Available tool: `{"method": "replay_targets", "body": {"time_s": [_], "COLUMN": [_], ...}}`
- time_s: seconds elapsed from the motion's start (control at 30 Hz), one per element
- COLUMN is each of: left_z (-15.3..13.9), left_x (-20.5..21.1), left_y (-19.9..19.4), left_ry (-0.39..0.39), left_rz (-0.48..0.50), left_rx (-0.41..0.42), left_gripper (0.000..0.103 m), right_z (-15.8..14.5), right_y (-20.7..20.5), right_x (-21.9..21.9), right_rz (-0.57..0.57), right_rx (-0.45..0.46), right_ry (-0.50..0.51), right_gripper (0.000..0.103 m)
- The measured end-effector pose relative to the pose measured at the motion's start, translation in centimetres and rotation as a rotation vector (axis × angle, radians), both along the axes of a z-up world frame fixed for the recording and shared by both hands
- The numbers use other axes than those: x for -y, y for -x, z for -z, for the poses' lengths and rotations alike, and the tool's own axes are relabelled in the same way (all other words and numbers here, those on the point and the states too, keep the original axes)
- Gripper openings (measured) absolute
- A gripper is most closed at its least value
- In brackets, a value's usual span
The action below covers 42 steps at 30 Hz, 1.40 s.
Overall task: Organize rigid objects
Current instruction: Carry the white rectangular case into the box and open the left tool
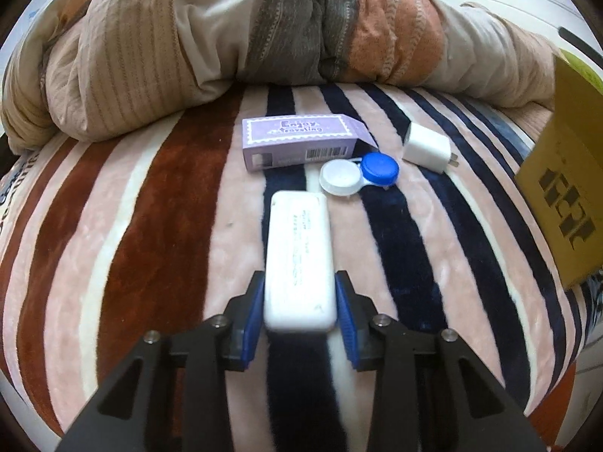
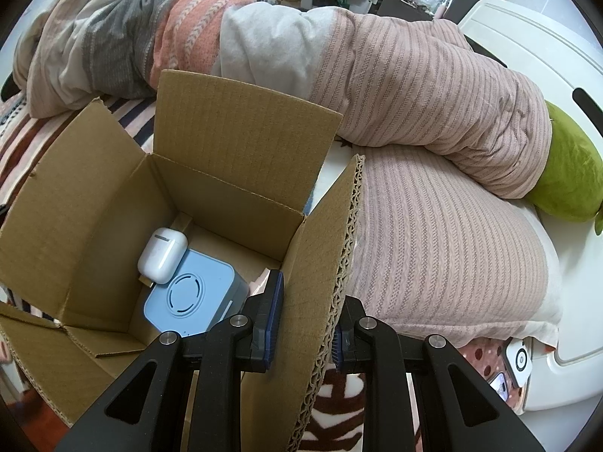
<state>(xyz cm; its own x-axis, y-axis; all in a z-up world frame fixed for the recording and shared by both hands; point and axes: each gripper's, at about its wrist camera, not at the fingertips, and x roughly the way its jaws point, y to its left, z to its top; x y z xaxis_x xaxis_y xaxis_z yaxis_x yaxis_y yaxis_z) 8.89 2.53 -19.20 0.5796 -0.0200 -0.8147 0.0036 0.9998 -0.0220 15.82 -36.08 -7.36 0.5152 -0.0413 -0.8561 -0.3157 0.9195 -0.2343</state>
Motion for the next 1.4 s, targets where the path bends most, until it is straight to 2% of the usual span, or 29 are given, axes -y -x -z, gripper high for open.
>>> {"method": "replay_targets", "body": {"time_s": [0.27,0.43,0.67,0.8,1.0,1.17,1.3,1.4], "left_z": [-0.6,-4.1,-11.0,-14.7,-18.6,-19.5,-18.1,-16.8], "left_x": [0.5,0.7,3.4,7.0,13.8,19.9,23.5,25.3], "left_y": [-0.4,1.0,2.3,2.4,1.5,0.1,-2.5,-3.8], "left_ry": [-0.028,-0.042,-0.040,-0.031,-0.014,0.004,0.082,0.104], "left_rz": [-0.069,-0.058,0.030,0.126,0.274,0.392,0.459,0.480], "left_rx": [0.011,0.076,0.206,0.275,0.336,0.325,0.226,0.163], "left_gripper": [0.032,0.032,0.032,0.032,0.032,0.032,0.032,0.032], "right_z": [0.0,0.0,0.0,0.0,0.0,0.0,0.1,0.2], "right_y": [0.1,0.2,0.3,0.3,0.3,0.3,0.4,0.4], "right_x": [0.0,0.0,0.0,-0.1,0.0,0.1,0.1,0.1], "right_rz": [0.003,0.003,0.000,-0.004,-0.010,-0.012,-0.017,-0.018], "right_rx": [0.002,0.004,0.006,0.008,0.009,0.007,0.012,0.012], "right_ry": [-0.004,-0.007,-0.012,-0.008,-0.008,-0.012,-0.011,-0.013], "right_gripper": [0.016,0.016,0.016,0.016,0.016,0.016,0.016,0.016]}}
